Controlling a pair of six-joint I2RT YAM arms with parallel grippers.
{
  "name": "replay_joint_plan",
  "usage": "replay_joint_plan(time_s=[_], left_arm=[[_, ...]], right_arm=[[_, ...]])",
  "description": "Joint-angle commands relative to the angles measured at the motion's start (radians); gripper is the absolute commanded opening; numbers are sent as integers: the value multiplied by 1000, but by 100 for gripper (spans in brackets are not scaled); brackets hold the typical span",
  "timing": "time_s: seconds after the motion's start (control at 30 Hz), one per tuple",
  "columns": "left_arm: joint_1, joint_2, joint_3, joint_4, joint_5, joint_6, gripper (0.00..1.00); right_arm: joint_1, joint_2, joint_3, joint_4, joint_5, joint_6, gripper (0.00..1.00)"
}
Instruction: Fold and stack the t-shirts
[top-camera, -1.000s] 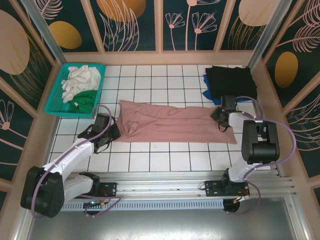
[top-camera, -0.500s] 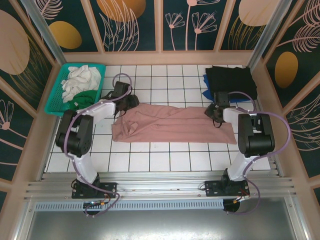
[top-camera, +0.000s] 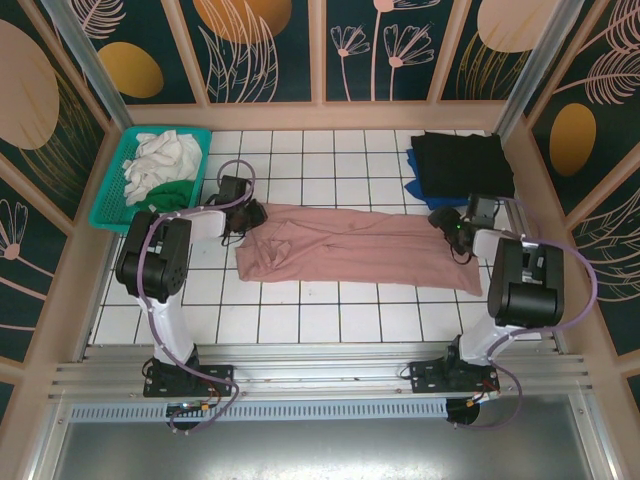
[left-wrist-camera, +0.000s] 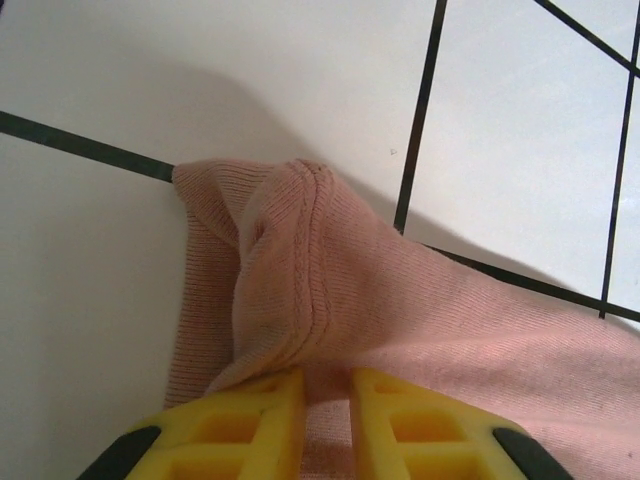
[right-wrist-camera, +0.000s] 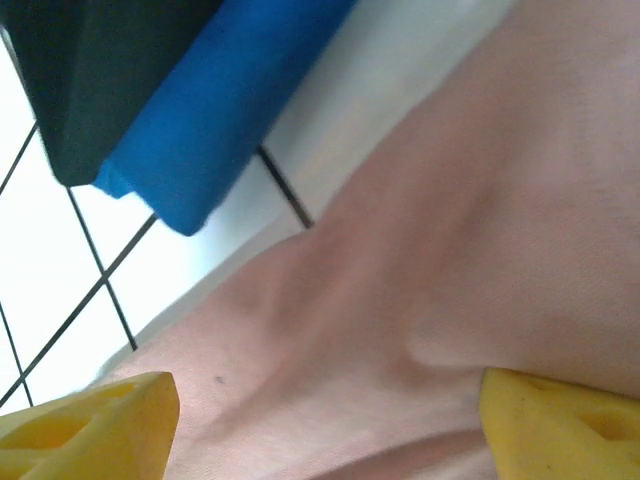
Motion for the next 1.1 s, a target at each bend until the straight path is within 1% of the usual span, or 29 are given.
replay_joint_plan(time_s=[0.0, 0.1, 0.2, 0.3, 0.4, 0.57, 0.63, 0.7, 0.83, 0.93, 0.97, 1.07], left_arm=[[36, 7, -36, -102, -62, 11, 21], [34, -40, -11, -121, -52, 15, 25], [23, -120, 5, -148, -70, 18, 33], [-35, -204, 9, -197, -141, 20, 41], [-123, -279, -25, -217, -189, 0, 43], [-241, -309, -171, -132, -150, -91, 43], [-263, -278, -220, -71, -109, -124, 43], [-265, -234, -238, -33, -79, -139, 42], [-264, -114, -182, -35, -97, -133, 40], [-258, -20, -102, -52, -116, -106, 41], [-248, 19, -44, -69, -116, -88, 41], [-190, 162, 122, -108, -124, -39, 41]], right_arm=[[-27, -85, -59, -46, 29, 13, 83], [40, -182, -89, -82, 93, 13, 83], [164, -232, -107, -136, 214, 14, 81], [259, -212, -111, -161, 266, 18, 78], [316, -153, -112, -156, 286, 13, 78], [340, -73, -100, -146, 281, 13, 78], [348, -69, -92, -152, 285, 13, 78], [357, -71, -87, -159, 287, 13, 78], [382, -81, -75, -185, 289, 13, 80], [407, -99, -81, -212, 298, 25, 80], [416, -105, -85, -224, 297, 33, 81], [469, -132, -113, -257, 292, 70, 81]])
